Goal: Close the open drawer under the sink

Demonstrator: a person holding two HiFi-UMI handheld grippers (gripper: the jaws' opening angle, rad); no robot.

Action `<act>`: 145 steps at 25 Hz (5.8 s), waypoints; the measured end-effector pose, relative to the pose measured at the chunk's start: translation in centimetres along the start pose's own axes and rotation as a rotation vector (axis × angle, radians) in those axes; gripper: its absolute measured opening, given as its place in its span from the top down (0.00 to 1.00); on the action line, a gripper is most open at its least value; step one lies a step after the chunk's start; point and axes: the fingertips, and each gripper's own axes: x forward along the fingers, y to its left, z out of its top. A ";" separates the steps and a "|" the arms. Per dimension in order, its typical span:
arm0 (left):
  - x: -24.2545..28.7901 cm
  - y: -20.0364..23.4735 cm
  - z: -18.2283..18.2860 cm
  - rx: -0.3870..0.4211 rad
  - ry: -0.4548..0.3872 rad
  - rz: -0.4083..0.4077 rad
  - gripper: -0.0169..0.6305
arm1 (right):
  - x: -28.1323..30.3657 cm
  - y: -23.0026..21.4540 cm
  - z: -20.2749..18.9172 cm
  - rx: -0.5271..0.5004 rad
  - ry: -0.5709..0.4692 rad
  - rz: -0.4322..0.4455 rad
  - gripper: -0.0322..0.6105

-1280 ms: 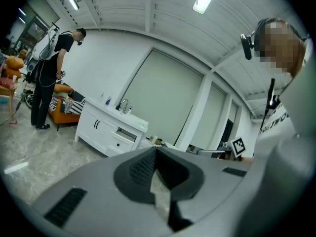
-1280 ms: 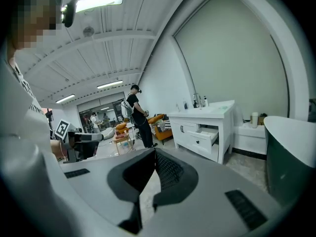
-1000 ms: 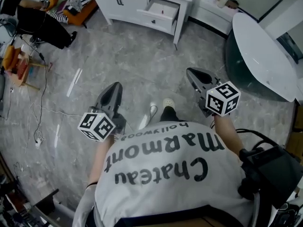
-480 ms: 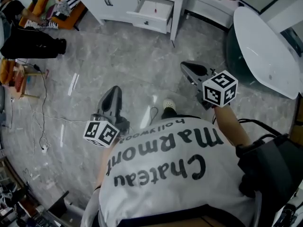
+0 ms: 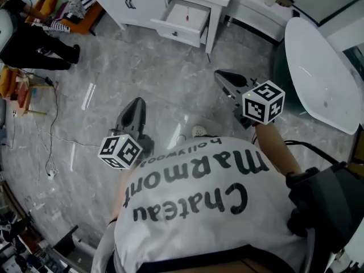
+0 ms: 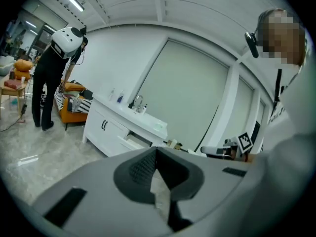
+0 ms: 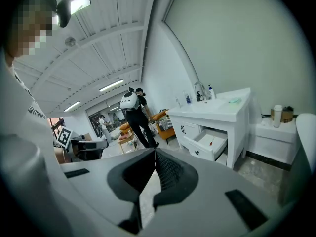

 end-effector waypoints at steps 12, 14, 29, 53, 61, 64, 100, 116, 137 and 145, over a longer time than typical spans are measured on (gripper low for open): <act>2.9 0.3 2.8 0.039 -0.051 0.004 0.96 | 1.7 -3.4 2.5 0.037 -0.074 0.028 0.93; 3.1 0.8 3.1 0.051 -0.044 0.016 0.96 | 2.4 -3.5 3.0 0.048 -0.084 0.035 0.93; 9.7 7.1 6.9 0.058 0.006 -0.141 0.96 | 7.0 -6.3 3.6 0.143 -0.113 -0.104 0.93; 21.4 18.4 17.7 0.313 0.164 -0.607 0.96 | 21.2 -3.8 9.0 0.252 -0.286 -0.473 0.93; 22.5 21.1 12.9 0.342 0.308 -0.630 0.96 | 23.7 -5.5 8.6 0.514 -0.365 -0.353 0.93; 22.9 22.0 11.5 0.301 0.339 -0.616 0.96 | 24.4 -7.7 7.0 0.561 -0.364 -0.351 0.93; 34.9 32.4 -7.5 0.229 0.308 -0.511 0.96 | 40.4 -23.5 -11.7 0.318 -0.218 -0.360 0.93; 42.5 35.4 -10.7 0.456 0.090 -0.621 0.96 | 42.3 -28.1 -13.1 -0.018 -0.339 -0.493 0.84; 41.5 35.2 -10.8 0.423 0.060 -0.561 0.96 | 42.9 -29.1 -13.5 -0.158 -0.293 -0.666 0.82; 41.2 34.9 -11.5 0.417 0.070 -0.545 0.96 | 42.9 -29.6 -13.6 -0.139 -0.281 -0.702 0.84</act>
